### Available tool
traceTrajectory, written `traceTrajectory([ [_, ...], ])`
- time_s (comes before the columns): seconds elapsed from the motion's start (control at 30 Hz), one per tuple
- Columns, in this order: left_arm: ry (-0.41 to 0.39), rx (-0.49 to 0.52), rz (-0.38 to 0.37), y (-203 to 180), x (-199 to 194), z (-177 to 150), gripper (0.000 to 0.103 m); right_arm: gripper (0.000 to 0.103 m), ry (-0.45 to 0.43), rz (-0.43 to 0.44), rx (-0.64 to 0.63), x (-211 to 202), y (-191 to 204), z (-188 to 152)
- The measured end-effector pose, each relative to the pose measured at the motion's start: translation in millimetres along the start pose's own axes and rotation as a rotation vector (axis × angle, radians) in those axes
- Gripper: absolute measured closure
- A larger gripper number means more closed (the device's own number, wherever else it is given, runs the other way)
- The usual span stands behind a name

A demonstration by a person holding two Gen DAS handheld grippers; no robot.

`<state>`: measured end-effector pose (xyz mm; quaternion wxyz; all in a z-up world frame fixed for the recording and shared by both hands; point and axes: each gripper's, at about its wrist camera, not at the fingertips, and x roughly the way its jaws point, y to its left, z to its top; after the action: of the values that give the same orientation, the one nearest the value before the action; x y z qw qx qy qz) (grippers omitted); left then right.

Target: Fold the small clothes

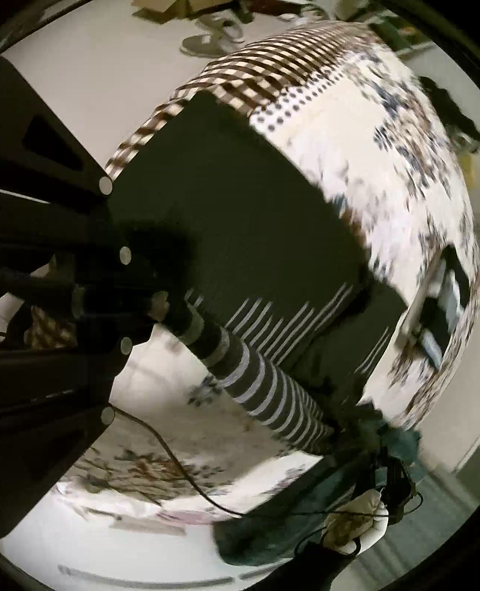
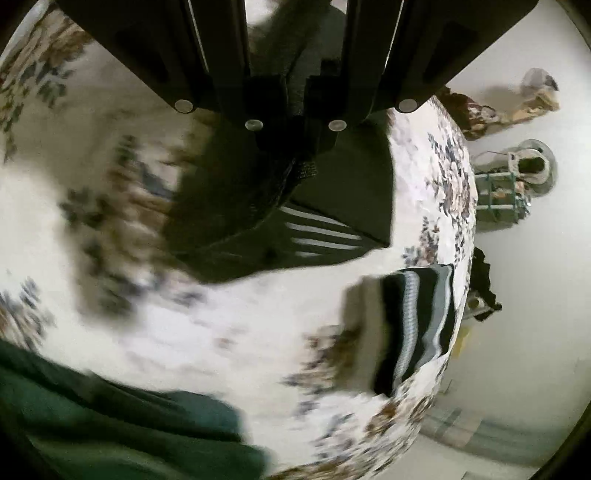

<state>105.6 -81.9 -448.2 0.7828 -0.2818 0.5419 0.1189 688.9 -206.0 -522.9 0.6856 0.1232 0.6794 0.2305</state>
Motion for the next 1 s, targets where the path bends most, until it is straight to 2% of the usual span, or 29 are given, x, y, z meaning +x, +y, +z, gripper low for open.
traceTrajectory([
  [0.13, 0.009, -0.055, -0.044, 65.0, 7.4, 35.8, 0.097, 0.097, 0.016, -0.096, -0.043, 67.5, 92.1, 20.0],
  [0.23, 0.006, -0.085, -0.065, 106.2, 15.3, 56.3, 0.097, 0.098, 0.030, -0.186, -0.076, 122.9, 138.6, 28.9],
  [0.37, 0.025, -0.140, -0.094, 155.9, 39.1, 73.5, 0.097, 0.098, 0.055, -0.266, -0.083, 186.5, 162.7, 35.4],
  [0.43, 0.067, -0.170, -0.100, 178.5, 60.2, 75.9, 0.094, 0.097, 0.091, -0.286, -0.066, 216.5, 165.6, 37.5],
  [0.5, 0.147, -0.205, -0.105, 198.7, 85.0, 74.0, 0.089, 0.094, 0.123, -0.261, -0.026, 232.5, 160.1, 38.5],
  [0.53, 0.193, -0.226, -0.075, 207.3, 94.7, 71.0, 0.086, 0.087, 0.134, -0.238, -0.002, 234.1, 157.2, 39.1],
  [0.6, 0.225, -0.242, -0.084, 218.1, 100.1, 66.9, 0.074, 0.067, 0.152, -0.189, 0.019, 230.5, 153.3, 35.0],
  [0.63, 0.222, -0.263, -0.096, 225.4, 96.1, 63.3, 0.066, 0.051, 0.160, -0.159, 0.022, 222.0, 151.7, 29.3],
  [0.67, 0.218, -0.272, -0.112, 228.3, 91.4, 61.4, 0.060, 0.042, 0.166, -0.134, 0.009, 210.8, 151.0, 20.9],
  [0.7, 0.216, -0.278, -0.116, 230.7, 87.4, 59.5, 0.049, 0.040, 0.168, -0.123, -0.001, 202.9, 150.9, 12.9],
  [0.73, 0.216, -0.282, -0.112, 232.3, 83.7, 58.3, 0.047, 0.040, 0.173, -0.109, -0.019, 186.7, 146.9, -1.9],
  [0.8, 0.218, -0.286, -0.127, 233.6, 76.7, 56.0, 0.046, 0.040, 0.185, -0.100, -0.045, 161.9, 137.5, -32.1],
  [0.87, 0.223, -0.265, -0.112, 229.2, 75.1, 55.9, 0.046, 0.033, 0.201, -0.101, -0.055, 143.2, 124.3, -63.9],
  [0.97, 0.221, -0.217, -0.077, 225.5, 78.5, 58.8, 0.046, 0.033, 0.244, -0.134, -0.053, 124.5, 93.7, -140.3],
  [1.0, 0.222, -0.198, -0.066, 222.6, 81.6, 58.9, 0.046, 0.033, 0.279, -0.146, -0.043, 124.6, 78.0, -178.7],
])
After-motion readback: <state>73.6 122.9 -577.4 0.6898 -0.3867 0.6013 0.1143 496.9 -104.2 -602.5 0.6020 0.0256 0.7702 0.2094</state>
